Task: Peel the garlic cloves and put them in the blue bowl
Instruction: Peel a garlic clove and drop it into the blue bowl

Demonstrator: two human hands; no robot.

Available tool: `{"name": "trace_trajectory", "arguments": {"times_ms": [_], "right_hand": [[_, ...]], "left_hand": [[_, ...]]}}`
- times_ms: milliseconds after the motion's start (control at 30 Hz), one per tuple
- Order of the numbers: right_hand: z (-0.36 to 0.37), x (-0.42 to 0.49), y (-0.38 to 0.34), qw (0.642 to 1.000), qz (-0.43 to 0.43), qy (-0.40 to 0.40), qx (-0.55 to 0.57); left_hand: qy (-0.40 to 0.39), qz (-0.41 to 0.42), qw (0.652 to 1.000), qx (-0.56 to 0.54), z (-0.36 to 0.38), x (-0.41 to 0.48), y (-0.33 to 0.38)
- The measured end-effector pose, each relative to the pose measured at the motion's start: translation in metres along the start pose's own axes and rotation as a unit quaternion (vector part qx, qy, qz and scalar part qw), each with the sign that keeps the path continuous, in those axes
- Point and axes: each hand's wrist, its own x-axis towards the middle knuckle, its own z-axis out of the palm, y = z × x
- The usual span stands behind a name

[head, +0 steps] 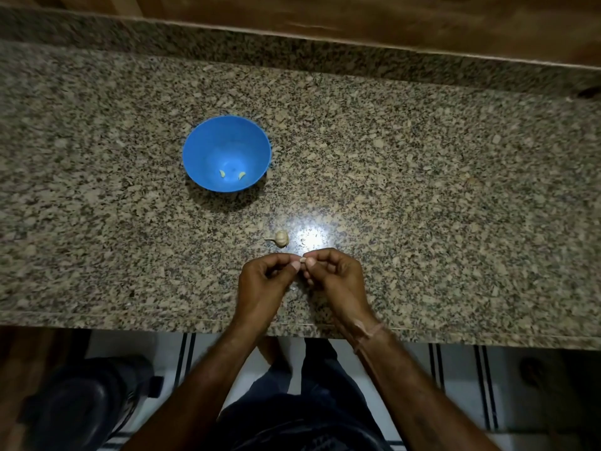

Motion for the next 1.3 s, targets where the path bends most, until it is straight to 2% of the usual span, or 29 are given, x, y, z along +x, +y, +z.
{"name": "trace_trajectory", "arguments": {"times_ms": [300,433,700,800,1067,1300], "right_hand": [[-0.006,0.004,0.004,0.994,-0.068,0.018,-0.086],[-0.004,0.005,0.005,0.992,-0.073,0.019,-0.102],[-0.002,0.004,0.010,1.000,-0.017,-0.001,-0.019],[-0.004,0.005,0.010,1.000,0.000,0.008,0.000],[-0.007,0.004,0.013,0.999,-0.025,0.016,-0.018],[-0.008,-0.001,0.007,0.991,-0.091,0.013,-0.098]], "left_hand": [[0.018,-0.001,0.999,0.035,0.005,0.001,0.011],[0.032,-0.010,0.998,0.050,0.007,0.001,0.011],[0.047,-0.023,0.996,0.072,0.009,0.002,0.013],[0.032,-0.022,0.998,0.044,0.009,0.001,0.013],[0.006,-0.011,0.999,0.034,0.005,0.001,0.011],[0.008,-0.008,1.000,0.027,0.006,0.000,0.012]]}}
